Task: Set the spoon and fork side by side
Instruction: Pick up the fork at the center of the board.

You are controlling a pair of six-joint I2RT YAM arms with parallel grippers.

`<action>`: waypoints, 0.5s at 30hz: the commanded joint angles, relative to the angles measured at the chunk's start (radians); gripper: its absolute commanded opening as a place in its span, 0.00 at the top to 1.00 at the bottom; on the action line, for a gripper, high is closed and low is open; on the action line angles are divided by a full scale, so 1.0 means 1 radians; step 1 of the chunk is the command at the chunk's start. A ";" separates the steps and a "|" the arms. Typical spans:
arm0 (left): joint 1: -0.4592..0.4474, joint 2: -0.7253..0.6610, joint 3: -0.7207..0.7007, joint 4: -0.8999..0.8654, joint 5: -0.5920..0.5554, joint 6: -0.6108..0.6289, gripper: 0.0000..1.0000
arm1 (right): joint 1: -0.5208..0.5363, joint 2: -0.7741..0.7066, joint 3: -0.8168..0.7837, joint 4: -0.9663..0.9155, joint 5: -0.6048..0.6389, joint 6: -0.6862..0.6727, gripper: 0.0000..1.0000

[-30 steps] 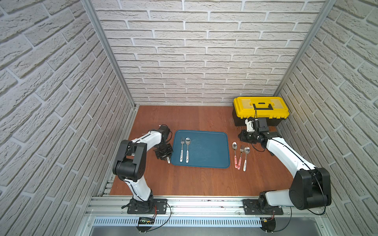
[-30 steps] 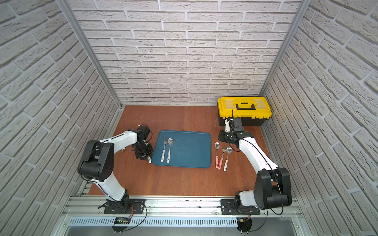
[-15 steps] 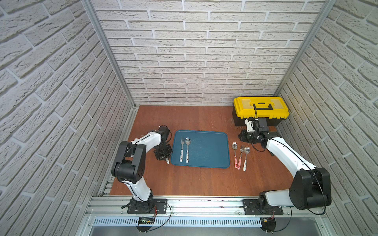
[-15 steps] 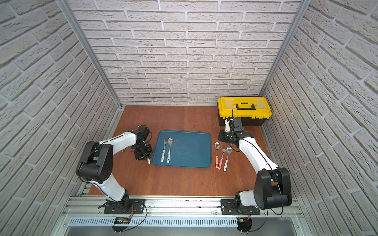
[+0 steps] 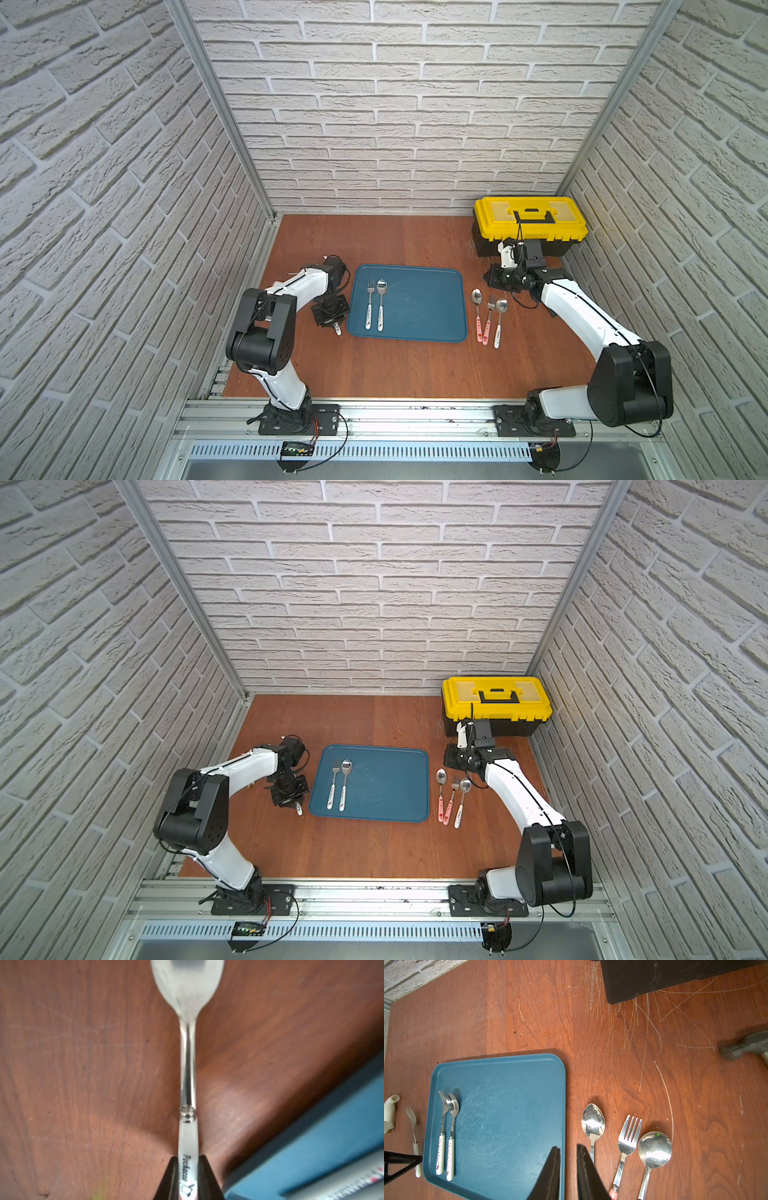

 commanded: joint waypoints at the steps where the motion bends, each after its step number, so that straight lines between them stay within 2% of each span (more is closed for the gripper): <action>1: -0.013 -0.027 0.030 -0.046 -0.024 0.012 0.83 | 0.007 -0.007 -0.016 0.033 -0.002 0.006 0.80; 8: -0.045 -0.025 0.046 -0.059 -0.032 0.012 0.82 | 0.007 -0.007 -0.016 0.035 -0.005 0.006 0.80; 15: -0.123 0.004 0.164 -0.134 -0.055 0.021 0.82 | 0.009 -0.008 -0.014 0.032 0.001 0.006 0.80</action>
